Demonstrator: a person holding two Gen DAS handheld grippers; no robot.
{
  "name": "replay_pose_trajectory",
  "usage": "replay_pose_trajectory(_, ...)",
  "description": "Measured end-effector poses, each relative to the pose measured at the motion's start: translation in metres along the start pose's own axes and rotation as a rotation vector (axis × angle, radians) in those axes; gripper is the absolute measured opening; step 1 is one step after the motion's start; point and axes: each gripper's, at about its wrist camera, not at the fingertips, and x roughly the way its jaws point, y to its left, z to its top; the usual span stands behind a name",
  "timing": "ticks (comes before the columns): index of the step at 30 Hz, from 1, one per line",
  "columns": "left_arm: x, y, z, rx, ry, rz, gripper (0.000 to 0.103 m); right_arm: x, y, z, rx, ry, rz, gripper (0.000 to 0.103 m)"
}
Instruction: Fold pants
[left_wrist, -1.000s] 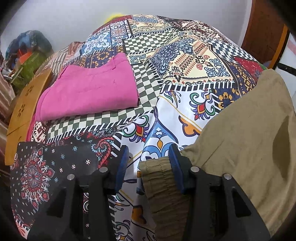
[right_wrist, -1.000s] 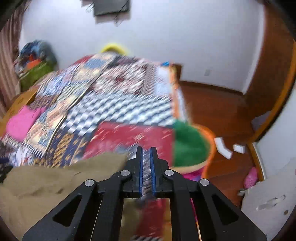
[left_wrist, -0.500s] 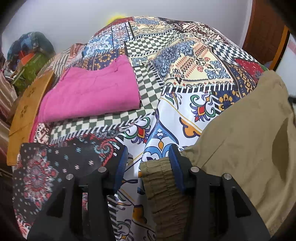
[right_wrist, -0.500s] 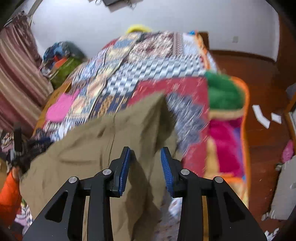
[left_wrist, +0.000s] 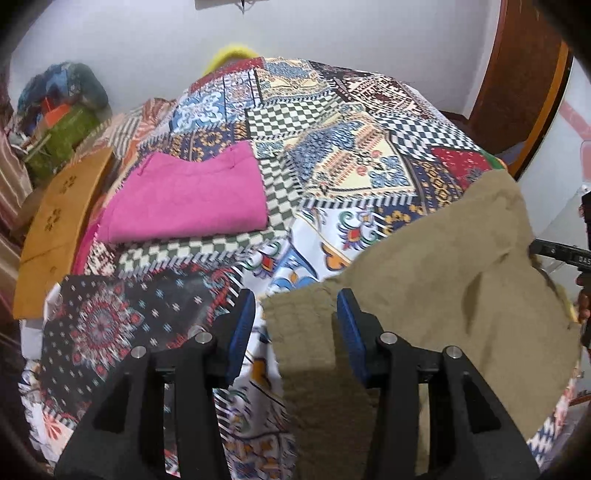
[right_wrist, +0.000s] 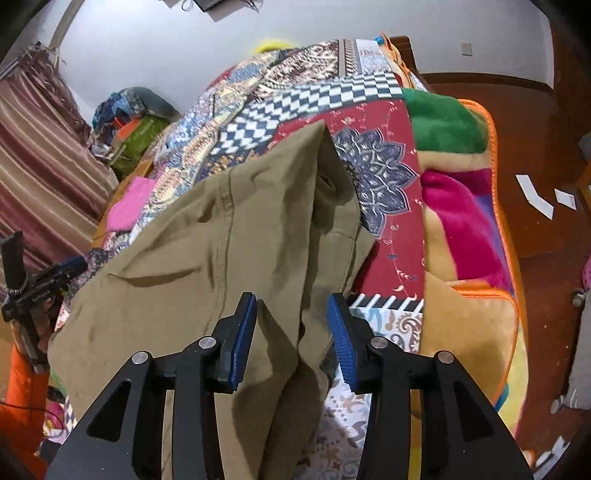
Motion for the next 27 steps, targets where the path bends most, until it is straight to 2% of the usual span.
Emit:
replay_pose_trajectory(2,0.0,-0.005,-0.004,0.004,0.012,-0.004,0.046,0.001,0.0,0.001,0.006,-0.001,0.022,0.038)
replay_pose_trajectory(5,0.003,-0.01,-0.01,0.015,0.033,0.005,0.046,0.003,0.004,0.006,-0.013,-0.025,0.009,0.038)
replay_pose_trajectory(8,0.004,-0.012,-0.015,0.012,0.044,-0.001,0.046,-0.004,0.007,0.011,-0.025,-0.081,0.003,0.034)
replay_pose_trajectory(10,0.005,-0.013,-0.016,0.007,0.049,-0.002,0.046,-0.006,0.011,0.012,-0.044,-0.098,-0.014,0.018)
replay_pose_trajectory(16,0.014,-0.016,-0.022,0.005,0.079,-0.014,0.046,-0.005,0.016,0.0,-0.084,-0.11,-0.047,0.011)
replay_pose_trajectory(21,0.021,-0.015,-0.03,-0.02,0.1,-0.039,0.047,-0.008,0.01,-0.01,-0.095,-0.084,-0.094,0.01)
replay_pose_trajectory(27,0.022,-0.017,-0.04,-0.022,0.109,-0.048,0.048,0.004,0.006,-0.019,-0.097,0.005,-0.148,0.009)
